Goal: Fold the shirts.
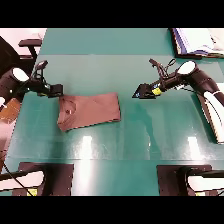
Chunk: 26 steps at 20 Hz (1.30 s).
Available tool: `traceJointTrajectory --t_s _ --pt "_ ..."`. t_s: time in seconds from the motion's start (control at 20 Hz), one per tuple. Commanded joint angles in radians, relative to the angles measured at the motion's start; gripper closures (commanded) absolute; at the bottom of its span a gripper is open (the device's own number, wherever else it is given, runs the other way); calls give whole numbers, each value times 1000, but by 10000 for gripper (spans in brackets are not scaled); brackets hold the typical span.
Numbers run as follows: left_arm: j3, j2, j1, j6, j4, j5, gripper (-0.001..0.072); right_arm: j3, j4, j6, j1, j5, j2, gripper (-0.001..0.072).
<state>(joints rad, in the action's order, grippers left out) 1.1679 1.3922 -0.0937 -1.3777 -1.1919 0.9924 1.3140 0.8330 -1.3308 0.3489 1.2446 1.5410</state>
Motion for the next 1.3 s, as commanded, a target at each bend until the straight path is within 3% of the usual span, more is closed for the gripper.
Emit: traceJointTrajectory --t_s 0.0,0.1,0.15,0.2,0.25,0.3,0.45,0.5,0.7,0.95,1.05,1.2,1.25 --pt "108 8 -3 9 -112 14 682 0 2 -20 0 -16 3 136" --pt "115 8 -3 9 -146 23 680 0 9 -36 0 -16 3 136" --pt "115 8 -3 8 -176 32 462 0 8 -41 0 -18 3 136" --pt "117 7 -3 -6 -198 34 131 0 7 -42 0 -24 3 135" --pt "124 5 -3 -29 -204 43 80 0 6 -42 0 -33 3 113" --pt "136 0 -2 -29 -198 55 187 0 5 -44 5 -47 5 58" --pt "187 -39 -2 -22 -123 69 579 0 -5 -61 46 -102 43 53" --pt "196 -56 -2 3 -82 69 680 0 -23 -67 71 -117 75 53" --pt "200 -118 0 72 128 83 682 6 -199 -64 169 -216 232 53" --pt "200 -129 0 79 228 132 683 187 -266 -64 318 -225 395 72" --pt "200 -130 0 77 236 139 683 268 -290 -64 357 -225 440 229" --pt "200 -130 8 77 260 160 684 364 -281 -63 379 -225 477 657" --pt "200 -130 23 77 259 162 684 388 -278 -62 370 -230 475 699"
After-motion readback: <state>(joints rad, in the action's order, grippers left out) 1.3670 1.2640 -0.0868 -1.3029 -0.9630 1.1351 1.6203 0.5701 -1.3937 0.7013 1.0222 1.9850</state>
